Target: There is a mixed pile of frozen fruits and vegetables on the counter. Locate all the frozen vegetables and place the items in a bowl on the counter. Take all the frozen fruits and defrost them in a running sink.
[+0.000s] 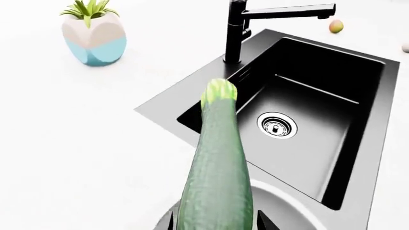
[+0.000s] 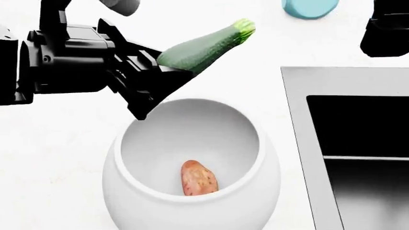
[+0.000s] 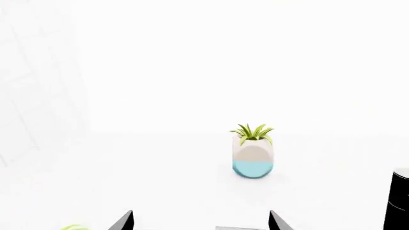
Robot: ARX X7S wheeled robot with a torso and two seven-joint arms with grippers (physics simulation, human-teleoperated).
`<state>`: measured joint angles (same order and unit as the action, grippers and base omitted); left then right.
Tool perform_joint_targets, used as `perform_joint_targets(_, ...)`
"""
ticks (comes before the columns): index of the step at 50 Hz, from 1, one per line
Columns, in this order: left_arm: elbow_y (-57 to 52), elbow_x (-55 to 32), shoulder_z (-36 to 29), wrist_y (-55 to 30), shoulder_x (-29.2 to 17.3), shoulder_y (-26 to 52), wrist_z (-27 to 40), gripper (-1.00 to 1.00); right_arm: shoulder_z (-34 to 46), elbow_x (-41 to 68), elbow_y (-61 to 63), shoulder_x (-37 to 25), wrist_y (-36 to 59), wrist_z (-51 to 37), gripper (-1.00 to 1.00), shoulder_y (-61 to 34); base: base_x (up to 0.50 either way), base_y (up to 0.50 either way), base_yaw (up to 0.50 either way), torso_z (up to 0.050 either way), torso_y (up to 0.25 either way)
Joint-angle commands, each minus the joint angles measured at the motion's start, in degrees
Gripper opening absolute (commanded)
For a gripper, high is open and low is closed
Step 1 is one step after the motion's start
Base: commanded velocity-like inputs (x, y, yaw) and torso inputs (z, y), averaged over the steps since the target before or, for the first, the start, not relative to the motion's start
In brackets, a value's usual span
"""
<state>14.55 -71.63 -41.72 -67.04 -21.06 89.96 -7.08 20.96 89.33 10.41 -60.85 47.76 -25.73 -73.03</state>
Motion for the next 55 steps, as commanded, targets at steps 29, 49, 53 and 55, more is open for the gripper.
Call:
perform_joint_targets(29,-4.25,-1.44,-3.11,-2.42,-0.67,-3.66,2.69,-1.0,-6.9,3.63,4.76,-7.15,-6.95,-0.24,1.0,12.06,0.0,0.0,0.0,0.0,0.0)
perform_joint_targets(49,-11.4,-11.53,1.73,-7.16,-4.6,-5.17,11.64,-1.0,-5.93,3.84,3.83,-5.75,-5.83,-0.85,1.0,10.99,0.0,0.0,0.0,0.0,0.001)
perform_joint_targets(53,-10.98,-11.15,1.35,-7.22,-5.01,-5.09,11.49,-1.0,-6.11,4.34,4.1,-6.1,-5.77,-1.08,1.0,11.38,0.0,0.0,0.0,0.0,0.0)
perform_joint_targets(55,-10.96,-11.12,1.11,-7.27,-5.04,-5.22,11.38,-1.0,-6.1,4.45,4.03,-6.03,-5.79,-1.18,1.0,11.43,0.0,0.0,0.0,0.0,0.0)
